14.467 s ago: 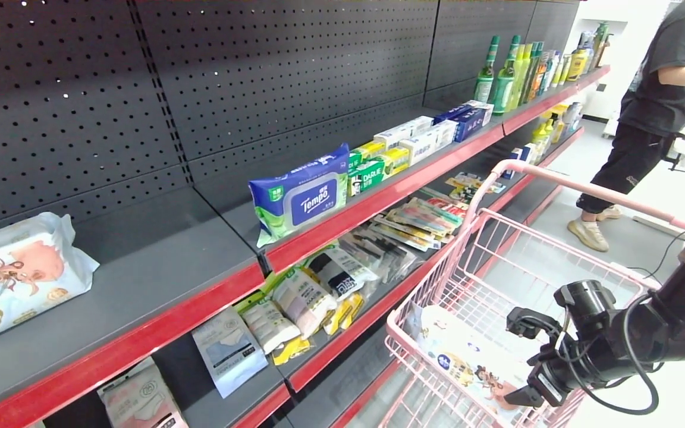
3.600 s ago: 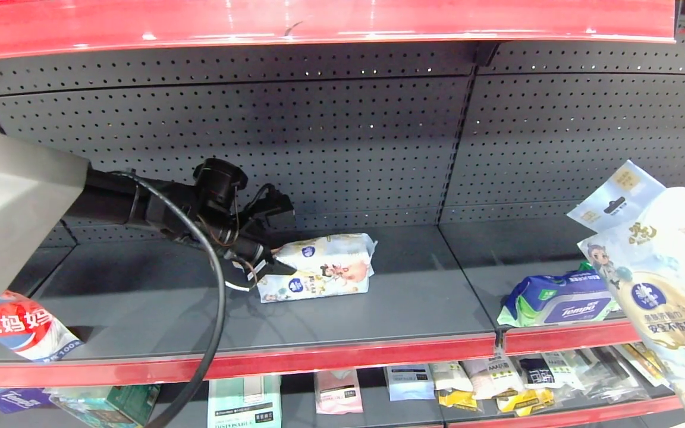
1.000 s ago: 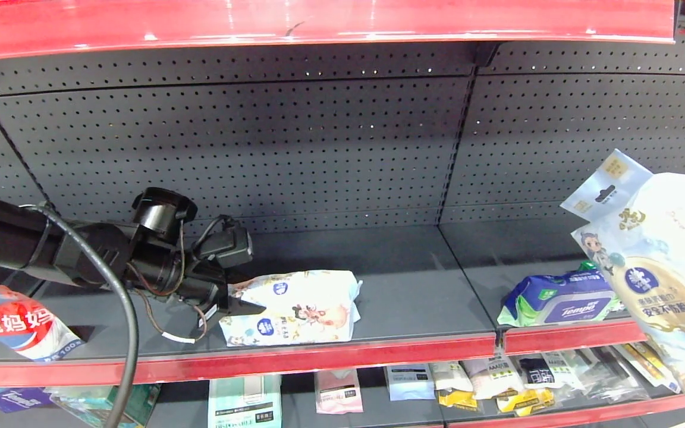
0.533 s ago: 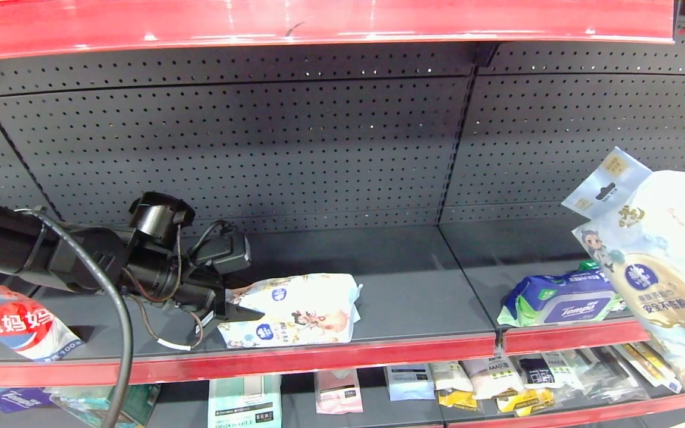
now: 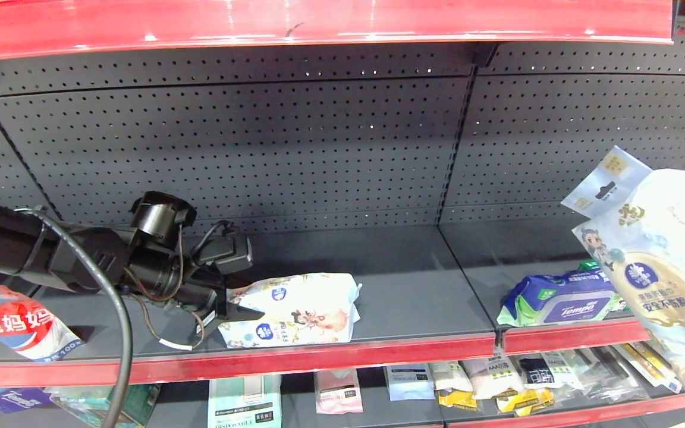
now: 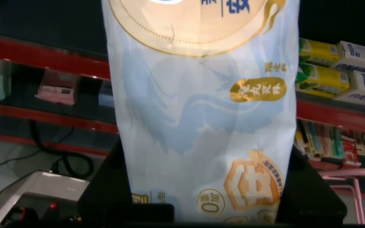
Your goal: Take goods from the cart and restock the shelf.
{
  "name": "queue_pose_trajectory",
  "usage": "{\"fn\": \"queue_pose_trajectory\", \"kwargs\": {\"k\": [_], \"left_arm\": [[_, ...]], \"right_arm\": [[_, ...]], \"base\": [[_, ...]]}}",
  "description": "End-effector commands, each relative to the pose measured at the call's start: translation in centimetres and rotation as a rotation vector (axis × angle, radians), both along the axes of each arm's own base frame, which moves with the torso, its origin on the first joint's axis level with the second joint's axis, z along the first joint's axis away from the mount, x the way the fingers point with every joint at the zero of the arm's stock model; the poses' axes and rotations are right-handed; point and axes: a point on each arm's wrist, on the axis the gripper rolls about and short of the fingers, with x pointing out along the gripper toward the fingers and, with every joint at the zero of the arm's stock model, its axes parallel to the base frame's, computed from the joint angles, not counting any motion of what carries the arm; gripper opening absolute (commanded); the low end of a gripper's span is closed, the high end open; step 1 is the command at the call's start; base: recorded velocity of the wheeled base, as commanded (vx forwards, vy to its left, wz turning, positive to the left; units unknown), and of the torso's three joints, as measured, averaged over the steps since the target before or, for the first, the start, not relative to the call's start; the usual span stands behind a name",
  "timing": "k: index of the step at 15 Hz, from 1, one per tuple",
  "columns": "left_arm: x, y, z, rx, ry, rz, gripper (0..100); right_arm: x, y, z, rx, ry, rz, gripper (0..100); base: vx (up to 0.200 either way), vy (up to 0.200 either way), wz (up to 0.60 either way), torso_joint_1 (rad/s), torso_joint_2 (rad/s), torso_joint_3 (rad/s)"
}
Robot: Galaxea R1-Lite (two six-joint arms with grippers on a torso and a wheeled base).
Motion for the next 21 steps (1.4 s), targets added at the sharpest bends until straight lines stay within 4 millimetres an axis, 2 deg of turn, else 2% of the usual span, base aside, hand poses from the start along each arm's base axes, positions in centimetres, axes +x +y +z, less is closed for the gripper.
{"fn": "queue_pose_trajectory", "kwargs": {"k": [1,7,8,12,15,19,21], "left_arm": [[0.0,0.0,-0.1,0.001,0.002,0.001,0],[0.2,0.0,-0.1,-0.004,-0.003,-0.003,0],[0.1,-0.1,0.0,-0.006,0.0,-0.001,100],[0.2,-0.2,1.1,-0.053,-0.001,0.022,100],[0.3,-0.6,3.2,-0.112,-0.009,0.068,100],[-0.5,-0.5,5.1,-0.187,0.016,0.144,100],[0.1,-1.0,5.2,-0.225,0.004,0.293,100]], "right_arm": [[0.0,0.0,0.0,0.0,0.002,0.0,0],[0.0,0.0,-0.2,0.001,0.008,0.0,0],[0.0,0.0,-0.2,0.001,0.008,0.0,0],[0.0,0.0,-0.3,0.0,0.014,-0.001,0],[0.1,0.0,-0.3,-0.012,0.019,0.005,0],[0.5,-0.1,0.0,-0.02,0.022,0.002,0],[0.6,-0.1,0.0,-0.028,0.023,0.006,0]], "base": [[0.0,0.0,0.0,0.0,0.0,0.0],[0.0,0.0,0.0,0.0,0.0,0.0],[0.0,0.0,0.0,0.0,0.0,0.0],[0.0,0.0,0.0,0.0,0.0,0.0],[0.0,0.0,0.0,0.0,0.0,0.0],[0.0,0.0,0.0,0.0,0.0,0.0],[0.0,0.0,0.0,0.0,0.0,0.0]]}}
